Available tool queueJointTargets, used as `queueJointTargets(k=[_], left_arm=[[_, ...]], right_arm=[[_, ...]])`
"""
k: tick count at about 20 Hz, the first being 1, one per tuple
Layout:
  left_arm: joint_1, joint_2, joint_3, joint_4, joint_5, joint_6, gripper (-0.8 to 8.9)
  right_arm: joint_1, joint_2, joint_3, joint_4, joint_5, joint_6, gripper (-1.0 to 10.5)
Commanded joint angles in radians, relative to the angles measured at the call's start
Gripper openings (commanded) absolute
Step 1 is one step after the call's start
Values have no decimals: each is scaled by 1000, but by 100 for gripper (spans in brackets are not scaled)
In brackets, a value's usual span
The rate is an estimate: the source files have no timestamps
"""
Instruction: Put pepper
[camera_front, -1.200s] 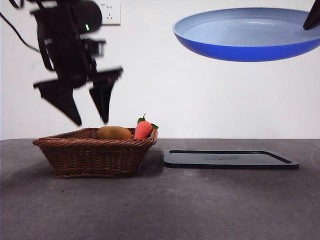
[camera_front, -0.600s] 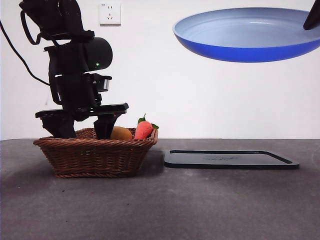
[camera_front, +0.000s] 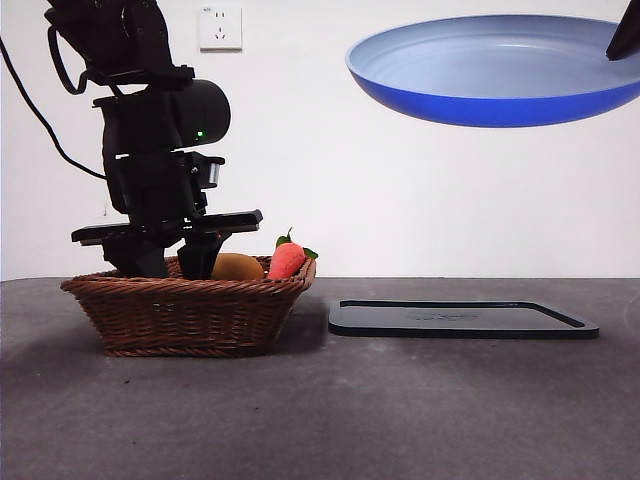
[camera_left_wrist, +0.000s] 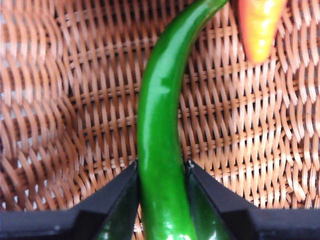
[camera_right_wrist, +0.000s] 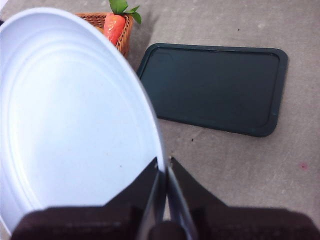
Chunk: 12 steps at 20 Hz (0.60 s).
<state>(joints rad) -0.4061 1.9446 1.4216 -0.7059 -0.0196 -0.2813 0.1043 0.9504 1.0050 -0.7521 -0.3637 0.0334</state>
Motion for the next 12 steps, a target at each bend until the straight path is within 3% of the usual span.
queueJointTargets(k=[1,8,12], left_arm=[[-5,-5,20,-11,0,-11,124],[-9,-142,21,-32,10,-11,124],[-42,-262,21,-37,107,-11,124]], right_arm=[[0,5,19,14,-3,-2,5],[0,13,19,14,0,0,5],[1,99,19,14,-5,30,5]])
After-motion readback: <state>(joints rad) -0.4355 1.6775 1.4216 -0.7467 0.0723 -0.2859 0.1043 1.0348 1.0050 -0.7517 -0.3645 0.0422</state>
